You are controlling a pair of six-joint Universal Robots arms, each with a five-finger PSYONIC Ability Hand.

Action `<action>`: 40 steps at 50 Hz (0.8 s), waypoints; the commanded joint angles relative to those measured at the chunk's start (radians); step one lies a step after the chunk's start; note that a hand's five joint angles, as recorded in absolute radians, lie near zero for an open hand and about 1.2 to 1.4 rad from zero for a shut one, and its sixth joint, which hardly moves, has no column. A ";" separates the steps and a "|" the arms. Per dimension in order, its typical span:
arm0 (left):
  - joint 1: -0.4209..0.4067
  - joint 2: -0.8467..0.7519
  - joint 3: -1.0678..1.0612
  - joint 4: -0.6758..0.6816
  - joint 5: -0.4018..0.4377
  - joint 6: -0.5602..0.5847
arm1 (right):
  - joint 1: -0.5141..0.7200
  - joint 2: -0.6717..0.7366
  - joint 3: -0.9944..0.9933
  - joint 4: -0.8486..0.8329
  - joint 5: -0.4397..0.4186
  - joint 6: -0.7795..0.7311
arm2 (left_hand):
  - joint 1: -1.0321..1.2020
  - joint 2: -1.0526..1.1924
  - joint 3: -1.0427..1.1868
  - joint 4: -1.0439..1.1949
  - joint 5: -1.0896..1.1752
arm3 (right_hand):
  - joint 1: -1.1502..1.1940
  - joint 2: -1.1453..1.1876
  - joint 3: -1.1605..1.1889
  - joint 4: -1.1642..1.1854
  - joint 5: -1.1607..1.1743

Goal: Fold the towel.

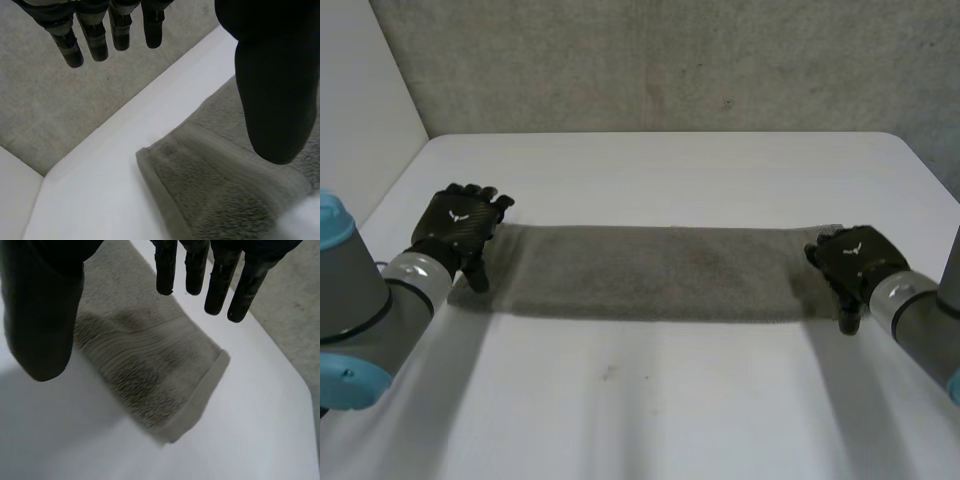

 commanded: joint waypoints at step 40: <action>-0.002 0.029 -0.072 0.073 0.000 -0.081 | 0.551 0.267 -0.488 -0.232 0.110 -0.341 | 0.006 0.009 0.010 0.009 -0.026 | 1.092 1.093 1.093 1.096 1.080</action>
